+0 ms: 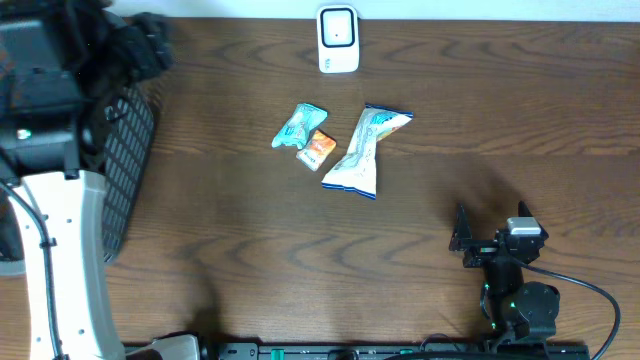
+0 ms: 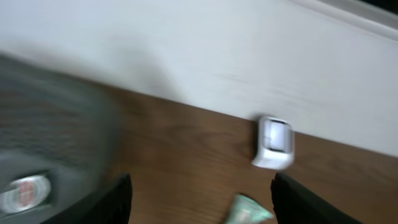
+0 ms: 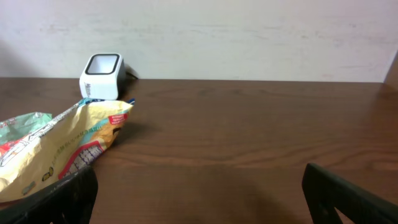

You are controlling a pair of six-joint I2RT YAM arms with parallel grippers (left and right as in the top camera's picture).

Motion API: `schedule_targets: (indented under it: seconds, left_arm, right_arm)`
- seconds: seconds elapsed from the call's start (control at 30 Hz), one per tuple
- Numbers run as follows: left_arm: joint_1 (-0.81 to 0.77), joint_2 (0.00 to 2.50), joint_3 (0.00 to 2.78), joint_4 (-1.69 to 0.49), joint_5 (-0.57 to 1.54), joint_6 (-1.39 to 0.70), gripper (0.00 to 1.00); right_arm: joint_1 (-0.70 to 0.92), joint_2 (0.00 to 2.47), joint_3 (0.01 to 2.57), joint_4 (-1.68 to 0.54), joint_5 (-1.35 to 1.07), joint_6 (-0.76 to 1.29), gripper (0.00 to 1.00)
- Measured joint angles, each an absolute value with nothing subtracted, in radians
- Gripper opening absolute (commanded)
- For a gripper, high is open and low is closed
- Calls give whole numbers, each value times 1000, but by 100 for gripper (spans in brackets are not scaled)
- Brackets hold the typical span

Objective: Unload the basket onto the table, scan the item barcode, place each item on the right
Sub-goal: 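Move left gripper into the basket and grasp a mint-green wipes pack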

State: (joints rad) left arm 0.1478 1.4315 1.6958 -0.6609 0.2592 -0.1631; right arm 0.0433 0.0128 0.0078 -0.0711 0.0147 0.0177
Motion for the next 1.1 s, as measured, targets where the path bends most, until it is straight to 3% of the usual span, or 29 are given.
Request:
schedule_targets:
  seconds: [0.43, 0.83, 1.1]
  left_arm:
    - [445, 1432, 1696, -696, 120, -152, 70]
    - [503, 1496, 1695, -699, -4, 3, 71]
    - [550, 1680, 1694, -734, -157, 88, 71]
  right_arm:
    - [43, 13, 8, -71, 15, 18, 99]
    - [43, 13, 8, -71, 15, 18, 99]
    - [43, 13, 8, -71, 15, 18, 99]
